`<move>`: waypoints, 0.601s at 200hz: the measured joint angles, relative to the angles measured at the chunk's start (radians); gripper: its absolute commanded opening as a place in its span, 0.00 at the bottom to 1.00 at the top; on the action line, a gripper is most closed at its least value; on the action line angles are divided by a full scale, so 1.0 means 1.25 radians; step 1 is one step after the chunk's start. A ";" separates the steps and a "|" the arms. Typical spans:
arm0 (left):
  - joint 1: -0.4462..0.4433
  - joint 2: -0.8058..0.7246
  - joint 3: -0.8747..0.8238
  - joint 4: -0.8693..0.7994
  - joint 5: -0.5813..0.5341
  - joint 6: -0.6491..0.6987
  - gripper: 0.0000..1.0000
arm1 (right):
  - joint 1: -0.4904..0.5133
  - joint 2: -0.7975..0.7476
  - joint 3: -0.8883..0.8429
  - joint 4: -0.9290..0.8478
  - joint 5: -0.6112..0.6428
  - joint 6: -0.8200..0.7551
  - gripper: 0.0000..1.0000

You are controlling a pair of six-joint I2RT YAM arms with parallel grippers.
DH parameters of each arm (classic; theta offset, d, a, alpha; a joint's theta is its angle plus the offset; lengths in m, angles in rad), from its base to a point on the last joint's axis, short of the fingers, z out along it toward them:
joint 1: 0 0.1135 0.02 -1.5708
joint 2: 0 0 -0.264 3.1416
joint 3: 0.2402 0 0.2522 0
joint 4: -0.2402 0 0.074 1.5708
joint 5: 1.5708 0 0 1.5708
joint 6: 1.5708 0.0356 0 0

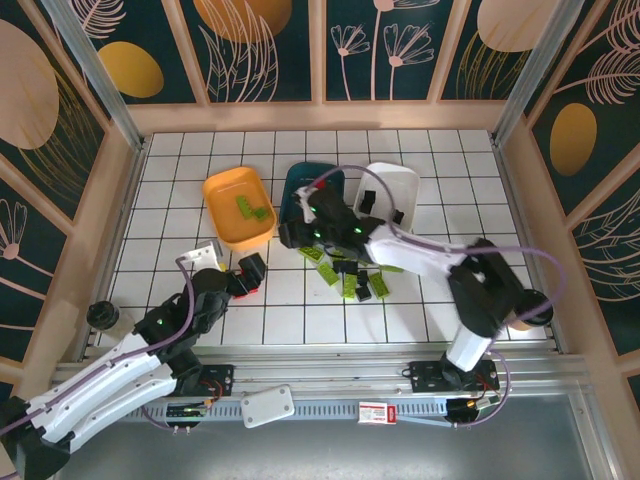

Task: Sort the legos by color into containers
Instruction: Pick up the lego from the bottom-center of the table.

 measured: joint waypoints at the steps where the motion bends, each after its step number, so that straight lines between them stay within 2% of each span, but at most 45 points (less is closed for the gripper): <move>1: 0.000 0.001 0.000 0.002 0.000 0.000 0.99 | 0.000 -0.005 -0.006 0.002 0.001 0.002 0.63; 34: 0.000 0.067 -0.007 0.054 0.026 0.000 0.98 | 0.000 -0.224 -0.242 0.004 0.077 0.073 0.66; 66: 0.000 0.111 -0.007 0.088 0.042 0.001 0.99 | -0.009 -0.371 -0.400 -0.086 0.157 0.148 0.70; 93: 0.000 0.120 -0.009 0.104 0.045 0.001 0.99 | -0.046 -0.427 -0.466 -0.150 0.175 0.189 0.70; 120: 0.000 0.120 -0.013 0.116 0.048 0.001 0.99 | -0.072 -0.440 -0.502 -0.195 0.187 0.208 0.65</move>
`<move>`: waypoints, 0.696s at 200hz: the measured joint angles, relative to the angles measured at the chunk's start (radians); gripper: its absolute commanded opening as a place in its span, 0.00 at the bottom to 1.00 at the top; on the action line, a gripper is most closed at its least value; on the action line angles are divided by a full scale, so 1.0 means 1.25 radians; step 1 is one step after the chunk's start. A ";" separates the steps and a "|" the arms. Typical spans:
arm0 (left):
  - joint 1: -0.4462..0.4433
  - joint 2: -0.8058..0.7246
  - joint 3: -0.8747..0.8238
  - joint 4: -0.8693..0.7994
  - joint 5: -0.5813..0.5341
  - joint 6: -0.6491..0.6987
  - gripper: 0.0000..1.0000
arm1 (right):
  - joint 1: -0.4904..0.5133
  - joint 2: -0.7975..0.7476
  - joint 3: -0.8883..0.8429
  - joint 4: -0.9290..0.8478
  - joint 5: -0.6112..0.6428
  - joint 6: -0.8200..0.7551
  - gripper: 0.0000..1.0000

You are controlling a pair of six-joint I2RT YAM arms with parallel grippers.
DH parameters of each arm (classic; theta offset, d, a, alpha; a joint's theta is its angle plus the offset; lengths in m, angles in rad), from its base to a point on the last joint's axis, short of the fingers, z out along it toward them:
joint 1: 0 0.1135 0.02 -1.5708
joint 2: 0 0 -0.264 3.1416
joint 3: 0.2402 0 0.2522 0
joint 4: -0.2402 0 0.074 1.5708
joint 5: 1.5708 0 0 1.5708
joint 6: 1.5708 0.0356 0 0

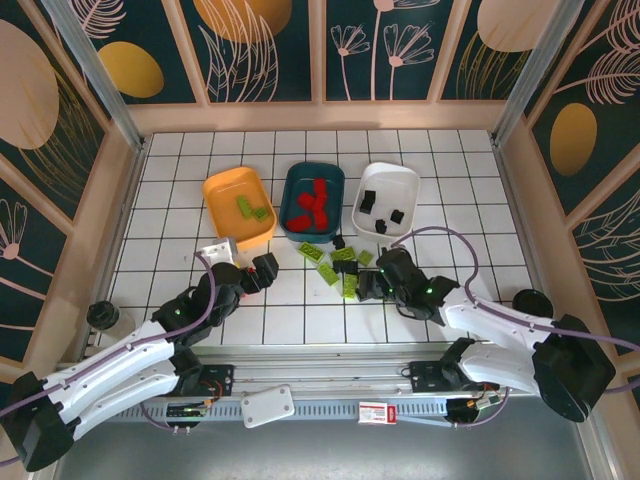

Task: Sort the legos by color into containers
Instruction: Pick up the lego from the bottom-center of the table.

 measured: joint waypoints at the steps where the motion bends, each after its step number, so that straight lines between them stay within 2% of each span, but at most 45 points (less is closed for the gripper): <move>1: 0.000 0.000 0.000 0.000 0.000 0.000 0.99 | -0.002 -0.001 -0.001 -0.002 0.000 0.002 0.65; 47: 0.000 0.001 -0.007 0.006 0.003 0.000 0.99 | -0.050 0.013 -0.005 -0.009 0.005 -0.016 0.62; 139: 0.000 0.009 -0.007 0.005 0.002 0.000 0.98 | -0.051 0.111 -0.005 0.048 -0.023 -0.064 0.62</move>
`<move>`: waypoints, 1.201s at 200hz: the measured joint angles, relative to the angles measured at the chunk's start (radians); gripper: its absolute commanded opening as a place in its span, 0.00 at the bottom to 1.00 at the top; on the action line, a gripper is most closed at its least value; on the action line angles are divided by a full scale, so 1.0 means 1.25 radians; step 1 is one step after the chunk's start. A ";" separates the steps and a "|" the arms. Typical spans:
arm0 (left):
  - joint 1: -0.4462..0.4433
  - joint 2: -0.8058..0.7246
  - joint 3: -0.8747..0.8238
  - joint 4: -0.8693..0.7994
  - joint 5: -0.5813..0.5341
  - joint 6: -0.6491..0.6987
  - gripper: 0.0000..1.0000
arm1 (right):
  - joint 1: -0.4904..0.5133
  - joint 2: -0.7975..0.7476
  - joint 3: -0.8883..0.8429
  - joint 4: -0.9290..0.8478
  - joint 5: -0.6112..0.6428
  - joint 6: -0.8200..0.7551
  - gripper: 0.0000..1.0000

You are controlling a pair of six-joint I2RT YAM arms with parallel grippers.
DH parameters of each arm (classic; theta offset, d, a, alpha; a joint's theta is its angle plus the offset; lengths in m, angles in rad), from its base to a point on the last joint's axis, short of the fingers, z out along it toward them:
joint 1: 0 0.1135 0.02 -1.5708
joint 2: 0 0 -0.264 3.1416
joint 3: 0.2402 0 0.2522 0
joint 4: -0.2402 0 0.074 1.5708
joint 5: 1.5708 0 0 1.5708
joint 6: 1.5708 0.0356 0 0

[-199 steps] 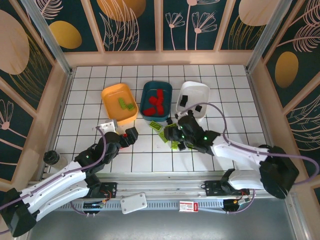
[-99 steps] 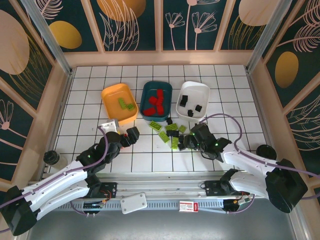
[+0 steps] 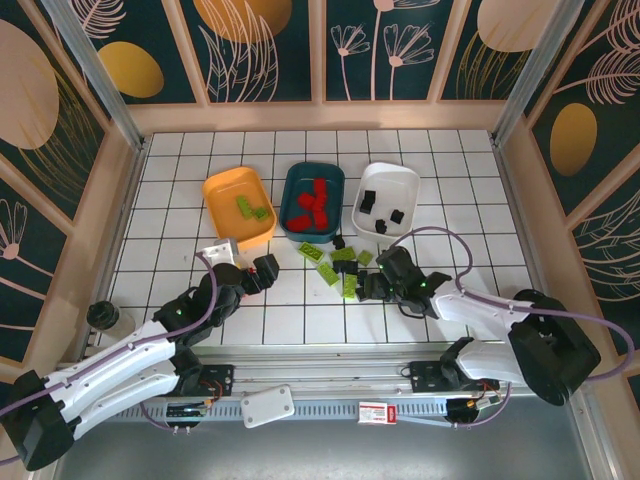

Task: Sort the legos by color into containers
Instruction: Pick up the lego from the bottom-center of the table, then place the lego in the container.

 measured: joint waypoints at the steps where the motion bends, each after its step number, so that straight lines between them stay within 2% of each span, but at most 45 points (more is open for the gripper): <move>1: 0.000 0.000 0.000 0.000 0.000 0.000 0.99 | 0.000 0.001 0.000 0.001 0.000 0.000 0.62; 12: 0.000 0.003 0.000 0.000 0.000 0.000 0.99 | -0.001 0.011 0.000 0.005 0.001 -0.002 0.59; 31: 0.000 0.008 0.000 0.000 0.000 0.000 0.99 | -0.008 0.027 0.002 0.012 0.004 -0.002 0.46; 79: 0.000 0.013 0.000 0.000 0.000 0.000 0.98 | -0.027 0.028 0.006 0.008 0.010 -0.016 0.24; 111: 0.000 0.004 0.000 -0.004 -0.007 0.000 0.98 | -0.025 -0.052 0.032 -0.034 0.011 -0.029 0.17; 139: 0.000 -0.022 0.001 -0.029 -0.039 0.000 0.99 | 0.012 -0.068 0.150 -0.039 -0.002 -0.060 0.16; 161: 0.000 -0.044 0.009 -0.063 -0.075 0.000 0.98 | 0.079 0.032 0.295 0.002 -0.035 -0.096 0.16; 184: 0.000 -0.067 0.023 -0.091 -0.096 0.000 0.99 | 0.124 0.211 0.462 0.066 -0.090 -0.132 0.16; 240: 0.000 -0.111 0.027 -0.117 -0.099 0.000 0.98 | 0.137 0.660 0.913 0.086 -0.200 -0.199 0.17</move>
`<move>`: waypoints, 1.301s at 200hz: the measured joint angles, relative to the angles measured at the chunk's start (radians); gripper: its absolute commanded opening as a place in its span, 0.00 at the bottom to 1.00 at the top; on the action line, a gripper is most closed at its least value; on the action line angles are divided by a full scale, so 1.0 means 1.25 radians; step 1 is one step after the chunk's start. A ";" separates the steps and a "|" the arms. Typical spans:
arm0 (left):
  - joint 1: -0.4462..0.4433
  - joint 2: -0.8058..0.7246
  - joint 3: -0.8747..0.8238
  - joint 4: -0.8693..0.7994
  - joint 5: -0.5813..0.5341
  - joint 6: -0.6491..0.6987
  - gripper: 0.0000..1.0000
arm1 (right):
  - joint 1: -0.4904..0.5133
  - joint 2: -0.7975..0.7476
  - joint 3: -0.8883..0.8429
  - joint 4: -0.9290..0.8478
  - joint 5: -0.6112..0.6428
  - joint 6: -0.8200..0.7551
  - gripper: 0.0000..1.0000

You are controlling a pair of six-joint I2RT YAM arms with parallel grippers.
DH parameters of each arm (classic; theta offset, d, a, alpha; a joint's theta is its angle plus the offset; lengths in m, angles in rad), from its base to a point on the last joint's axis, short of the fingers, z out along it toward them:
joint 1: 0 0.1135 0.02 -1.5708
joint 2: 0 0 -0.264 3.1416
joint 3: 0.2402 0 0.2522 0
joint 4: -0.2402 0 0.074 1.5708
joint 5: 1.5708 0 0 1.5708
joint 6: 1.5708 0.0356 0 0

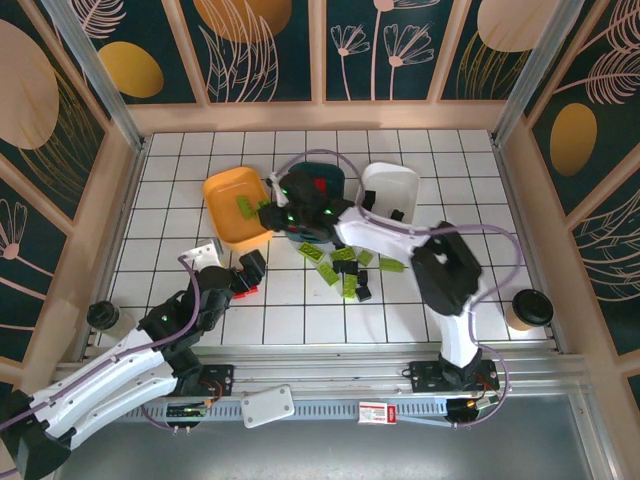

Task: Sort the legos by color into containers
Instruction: Place the lego in the container, then pick up the lego from the bottom-center of the table.

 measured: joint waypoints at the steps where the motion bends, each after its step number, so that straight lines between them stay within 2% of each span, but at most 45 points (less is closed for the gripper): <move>1: 0.000 0.000 0.000 0.000 0.000 0.000 0.98 | 0.000 0.011 0.013 -0.001 -0.003 -0.001 0.17; 16: 0.000 -0.008 0.000 -0.009 0.000 0.000 0.99 | 0.000 0.105 0.123 -0.016 -0.022 -0.009 0.19; 29: 0.000 -0.013 0.000 -0.018 -0.001 0.000 0.99 | 0.000 0.170 0.202 -0.034 -0.032 -0.014 0.25; 51: 0.000 -0.021 0.000 -0.030 0.000 0.000 0.98 | 0.000 0.243 0.298 -0.059 -0.043 -0.024 0.54; 60: 0.000 -0.023 0.000 -0.034 0.000 -0.001 0.98 | 0.000 0.260 0.325 -0.064 -0.045 -0.027 0.60; 76: 0.000 -0.027 0.000 -0.038 -0.001 -0.001 0.98 | 0.000 0.269 0.344 -0.071 -0.046 -0.026 0.65; 106: 0.000 -0.027 0.000 -0.039 0.000 -0.001 0.98 | -0.001 0.254 0.326 -0.056 -0.042 -0.025 0.66; 133: 0.000 -0.024 0.000 -0.038 0.010 0.000 0.98 | -0.002 0.131 0.141 -0.012 -0.016 -0.019 0.66; 162: 0.000 0.013 0.006 -0.019 0.037 0.012 0.98 | -0.006 -0.104 -0.148 0.069 0.029 0.005 0.66; 193: 0.000 0.118 0.026 0.034 0.091 0.034 0.98 | -0.011 -0.352 -0.407 0.131 0.083 0.040 0.67; 226: 0.000 0.223 0.044 0.089 0.137 0.051 0.99 | -0.012 -0.535 -0.627 0.114 0.154 0.093 0.69; 260: 0.000 0.257 0.044 0.130 0.164 0.052 0.98 | -0.012 -0.648 -0.761 0.018 0.215 0.162 0.69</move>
